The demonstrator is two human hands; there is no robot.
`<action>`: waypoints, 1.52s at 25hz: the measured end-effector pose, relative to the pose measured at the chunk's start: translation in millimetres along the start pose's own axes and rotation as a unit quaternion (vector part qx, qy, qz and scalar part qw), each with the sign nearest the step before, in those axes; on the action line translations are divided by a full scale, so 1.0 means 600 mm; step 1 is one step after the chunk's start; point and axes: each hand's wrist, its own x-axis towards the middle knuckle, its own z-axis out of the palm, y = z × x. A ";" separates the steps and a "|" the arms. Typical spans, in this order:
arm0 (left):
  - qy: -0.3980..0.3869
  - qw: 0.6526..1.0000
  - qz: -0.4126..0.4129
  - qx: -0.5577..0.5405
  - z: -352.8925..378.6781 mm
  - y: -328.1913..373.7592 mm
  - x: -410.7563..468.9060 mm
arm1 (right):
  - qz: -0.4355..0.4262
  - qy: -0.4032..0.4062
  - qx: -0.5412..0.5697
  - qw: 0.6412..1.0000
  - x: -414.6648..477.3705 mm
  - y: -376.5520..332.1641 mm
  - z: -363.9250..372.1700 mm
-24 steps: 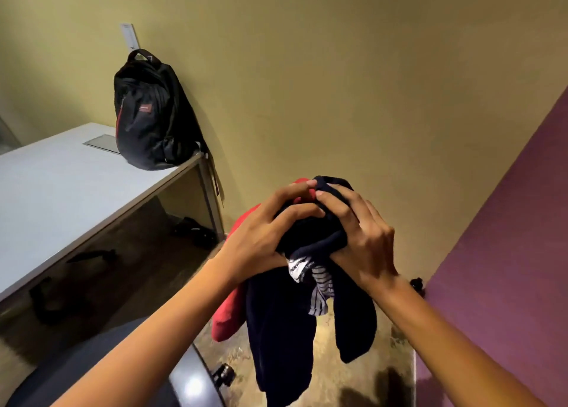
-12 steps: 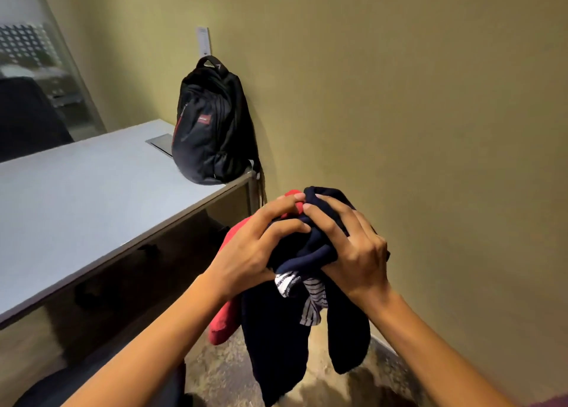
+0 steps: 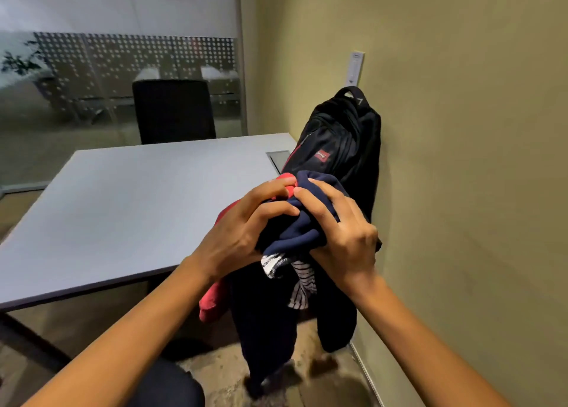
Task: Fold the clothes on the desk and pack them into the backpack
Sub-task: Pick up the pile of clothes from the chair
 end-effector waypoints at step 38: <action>-0.098 0.853 -0.422 0.289 -0.113 -0.747 -0.244 | -0.175 -0.353 0.300 0.869 0.153 -0.033 0.994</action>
